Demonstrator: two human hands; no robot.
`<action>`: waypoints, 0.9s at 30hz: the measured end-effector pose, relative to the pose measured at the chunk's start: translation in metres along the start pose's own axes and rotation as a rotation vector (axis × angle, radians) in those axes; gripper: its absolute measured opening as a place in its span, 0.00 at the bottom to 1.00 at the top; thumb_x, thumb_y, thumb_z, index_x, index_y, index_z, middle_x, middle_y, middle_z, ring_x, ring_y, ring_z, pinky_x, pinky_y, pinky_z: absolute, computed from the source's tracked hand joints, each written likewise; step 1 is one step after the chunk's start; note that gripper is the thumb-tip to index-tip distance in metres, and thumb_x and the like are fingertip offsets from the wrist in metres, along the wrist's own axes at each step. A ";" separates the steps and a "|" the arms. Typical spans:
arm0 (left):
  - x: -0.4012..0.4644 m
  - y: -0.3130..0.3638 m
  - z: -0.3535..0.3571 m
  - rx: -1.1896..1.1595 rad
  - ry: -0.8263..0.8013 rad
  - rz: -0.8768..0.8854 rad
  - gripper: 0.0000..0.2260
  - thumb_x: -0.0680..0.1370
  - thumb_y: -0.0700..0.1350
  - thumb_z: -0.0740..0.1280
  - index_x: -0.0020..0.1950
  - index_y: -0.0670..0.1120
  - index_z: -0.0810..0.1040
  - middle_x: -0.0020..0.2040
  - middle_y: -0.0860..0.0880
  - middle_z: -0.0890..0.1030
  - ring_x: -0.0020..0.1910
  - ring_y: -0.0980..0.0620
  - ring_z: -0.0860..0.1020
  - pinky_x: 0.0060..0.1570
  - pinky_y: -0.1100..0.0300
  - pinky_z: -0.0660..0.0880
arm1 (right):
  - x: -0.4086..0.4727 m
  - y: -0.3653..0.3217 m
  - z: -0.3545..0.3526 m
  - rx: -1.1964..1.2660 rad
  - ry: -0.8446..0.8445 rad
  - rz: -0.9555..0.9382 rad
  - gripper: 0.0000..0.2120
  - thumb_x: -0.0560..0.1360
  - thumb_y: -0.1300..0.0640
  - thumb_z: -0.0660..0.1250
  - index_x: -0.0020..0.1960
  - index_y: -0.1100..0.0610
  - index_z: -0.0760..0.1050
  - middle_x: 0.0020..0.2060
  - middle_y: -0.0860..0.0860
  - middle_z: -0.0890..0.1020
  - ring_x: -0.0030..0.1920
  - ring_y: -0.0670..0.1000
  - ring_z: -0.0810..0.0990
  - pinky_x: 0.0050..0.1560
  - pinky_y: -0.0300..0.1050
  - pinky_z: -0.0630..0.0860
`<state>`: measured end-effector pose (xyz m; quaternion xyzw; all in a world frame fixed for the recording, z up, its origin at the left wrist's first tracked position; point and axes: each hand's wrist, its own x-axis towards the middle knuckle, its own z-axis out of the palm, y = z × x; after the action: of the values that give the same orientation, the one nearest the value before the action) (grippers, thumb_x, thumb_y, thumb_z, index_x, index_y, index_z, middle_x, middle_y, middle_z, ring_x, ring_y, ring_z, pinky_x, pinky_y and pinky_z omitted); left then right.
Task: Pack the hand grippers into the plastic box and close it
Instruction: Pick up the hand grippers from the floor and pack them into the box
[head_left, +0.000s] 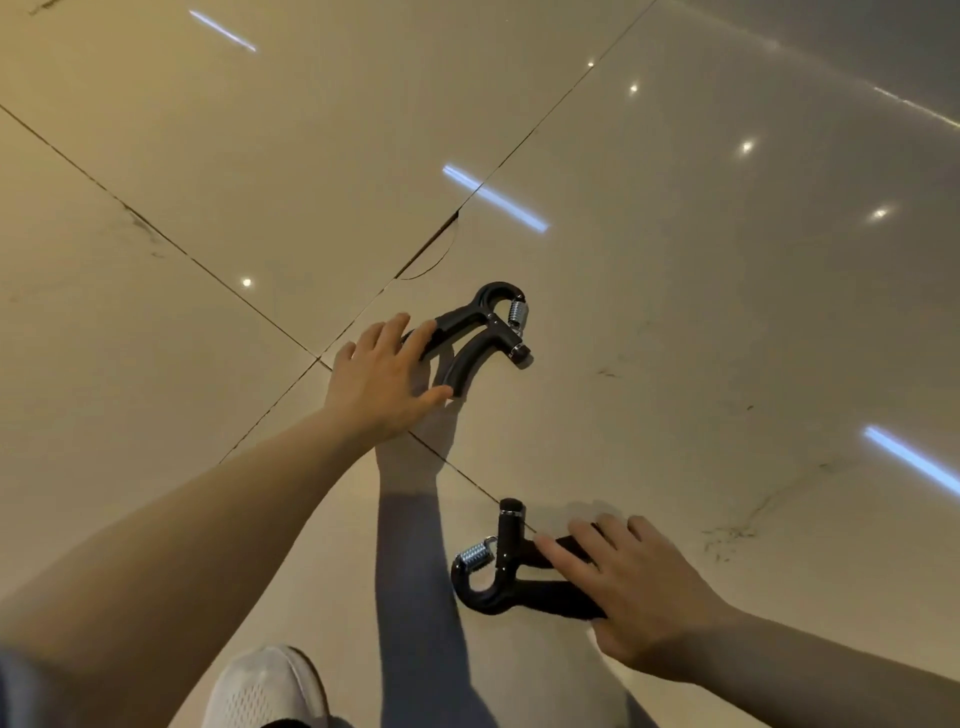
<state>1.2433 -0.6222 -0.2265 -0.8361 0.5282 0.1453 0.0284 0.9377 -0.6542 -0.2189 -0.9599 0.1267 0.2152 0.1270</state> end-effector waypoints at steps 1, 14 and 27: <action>0.003 0.000 0.002 0.005 -0.014 -0.003 0.36 0.74 0.67 0.58 0.76 0.54 0.49 0.76 0.48 0.55 0.73 0.43 0.55 0.69 0.43 0.58 | -0.008 0.010 0.005 -0.001 0.022 0.023 0.38 0.56 0.43 0.71 0.66 0.49 0.70 0.49 0.51 0.78 0.45 0.54 0.77 0.42 0.49 0.78; 0.019 0.023 -0.001 -0.239 0.005 -0.124 0.38 0.66 0.60 0.71 0.72 0.52 0.59 0.64 0.46 0.68 0.62 0.43 0.65 0.58 0.50 0.66 | -0.053 0.060 0.020 -0.034 0.077 0.187 0.40 0.60 0.36 0.67 0.69 0.49 0.67 0.54 0.51 0.77 0.51 0.55 0.77 0.49 0.52 0.79; -0.059 0.079 -0.053 0.025 0.274 0.506 0.33 0.65 0.66 0.61 0.64 0.48 0.72 0.64 0.44 0.73 0.59 0.39 0.67 0.52 0.43 0.74 | -0.098 0.049 -0.040 0.358 0.326 0.252 0.35 0.63 0.35 0.66 0.67 0.44 0.64 0.56 0.44 0.69 0.55 0.46 0.70 0.50 0.31 0.66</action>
<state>1.1611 -0.6159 -0.1509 -0.6893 0.7206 0.0268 -0.0701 0.8529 -0.6935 -0.1498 -0.9208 0.3000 0.0462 0.2450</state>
